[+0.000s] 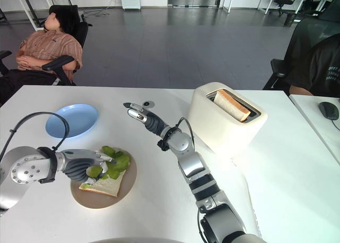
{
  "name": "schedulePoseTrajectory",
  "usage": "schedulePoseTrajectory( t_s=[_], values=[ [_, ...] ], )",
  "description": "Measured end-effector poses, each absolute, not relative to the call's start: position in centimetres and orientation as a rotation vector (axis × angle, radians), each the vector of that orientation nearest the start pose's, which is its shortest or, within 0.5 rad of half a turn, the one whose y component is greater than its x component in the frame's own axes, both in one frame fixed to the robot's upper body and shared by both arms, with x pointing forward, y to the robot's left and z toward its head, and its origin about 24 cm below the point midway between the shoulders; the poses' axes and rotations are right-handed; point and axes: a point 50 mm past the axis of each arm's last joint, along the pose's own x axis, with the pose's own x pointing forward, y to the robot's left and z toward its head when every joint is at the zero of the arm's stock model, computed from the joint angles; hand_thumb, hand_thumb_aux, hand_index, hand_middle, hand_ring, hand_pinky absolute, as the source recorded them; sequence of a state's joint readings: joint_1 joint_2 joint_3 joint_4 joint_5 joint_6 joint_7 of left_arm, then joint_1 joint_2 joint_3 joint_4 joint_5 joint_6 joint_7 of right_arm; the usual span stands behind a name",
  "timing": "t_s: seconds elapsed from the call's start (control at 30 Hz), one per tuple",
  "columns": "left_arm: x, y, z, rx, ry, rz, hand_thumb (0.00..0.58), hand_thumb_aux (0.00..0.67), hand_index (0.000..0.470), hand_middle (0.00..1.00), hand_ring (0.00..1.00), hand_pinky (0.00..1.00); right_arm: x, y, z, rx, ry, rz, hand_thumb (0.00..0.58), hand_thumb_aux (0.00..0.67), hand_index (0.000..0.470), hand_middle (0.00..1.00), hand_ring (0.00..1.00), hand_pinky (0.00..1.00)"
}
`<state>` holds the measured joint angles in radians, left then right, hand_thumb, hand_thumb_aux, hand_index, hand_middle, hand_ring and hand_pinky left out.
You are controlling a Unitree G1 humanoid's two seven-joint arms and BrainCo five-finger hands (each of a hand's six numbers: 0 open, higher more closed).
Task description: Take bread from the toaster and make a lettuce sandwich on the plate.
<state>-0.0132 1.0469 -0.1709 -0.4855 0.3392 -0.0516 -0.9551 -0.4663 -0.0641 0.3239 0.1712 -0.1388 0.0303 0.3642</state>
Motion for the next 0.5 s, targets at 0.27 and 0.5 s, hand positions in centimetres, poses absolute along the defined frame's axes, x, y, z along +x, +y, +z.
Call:
schedulePoseTrajectory(
  t_s=[0.27,0.5],
  values=[
    [21.5,19.7,14.4,1.438,0.171,-1.171,0.0,0.0,0.0,0.0,0.0,0.0,30.8,-4.0,11.3,-0.367,-0.213,0.744,0.0,0.0,0.0,0.0,0.0,0.0],
    [27.0,20.6,21.6,1.255,-0.21,-0.668,0.0,0.0,0.0,0.0,0.0,0.0,32.7,-8.3,15.3,-0.503,-0.348,0.536,0.0,0.0,0.0,0.0,0.0,0.0]
  ],
)
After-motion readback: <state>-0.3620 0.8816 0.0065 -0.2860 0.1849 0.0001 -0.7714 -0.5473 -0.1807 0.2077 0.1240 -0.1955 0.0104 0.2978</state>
